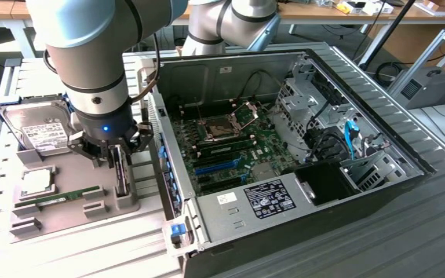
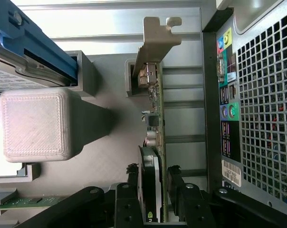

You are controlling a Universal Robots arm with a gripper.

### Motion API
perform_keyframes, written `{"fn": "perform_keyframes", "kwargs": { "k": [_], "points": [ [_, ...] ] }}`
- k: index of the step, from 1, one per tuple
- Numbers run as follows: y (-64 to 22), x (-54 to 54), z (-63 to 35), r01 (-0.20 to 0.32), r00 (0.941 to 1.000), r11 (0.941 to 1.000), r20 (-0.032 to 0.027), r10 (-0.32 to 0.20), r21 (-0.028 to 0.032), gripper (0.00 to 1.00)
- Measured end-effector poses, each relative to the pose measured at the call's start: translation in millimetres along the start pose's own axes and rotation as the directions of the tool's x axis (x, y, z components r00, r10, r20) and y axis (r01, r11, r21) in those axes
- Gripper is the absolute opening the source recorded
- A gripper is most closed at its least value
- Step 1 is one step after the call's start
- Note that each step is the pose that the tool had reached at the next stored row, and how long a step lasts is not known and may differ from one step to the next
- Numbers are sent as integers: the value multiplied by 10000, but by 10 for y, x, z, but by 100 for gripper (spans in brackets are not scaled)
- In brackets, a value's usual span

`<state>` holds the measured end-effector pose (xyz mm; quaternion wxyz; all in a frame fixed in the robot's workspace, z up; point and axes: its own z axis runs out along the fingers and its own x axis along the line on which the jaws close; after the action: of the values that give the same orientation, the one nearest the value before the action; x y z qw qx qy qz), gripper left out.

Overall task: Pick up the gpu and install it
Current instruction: 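Pick up the gpu and move the gpu toward the slot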

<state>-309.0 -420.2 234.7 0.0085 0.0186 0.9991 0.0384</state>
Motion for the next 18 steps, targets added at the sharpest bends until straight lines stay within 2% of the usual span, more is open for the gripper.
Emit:
{"fn": "perform_keyframes", "kwargs": {
  "k": [10,18],
  "points": [
    [-2,17,0,-1,10000,10000,0,1,0,38],
    [-41,15,-3,-1,10000,10000,0,1,0,38]
  ]
}}
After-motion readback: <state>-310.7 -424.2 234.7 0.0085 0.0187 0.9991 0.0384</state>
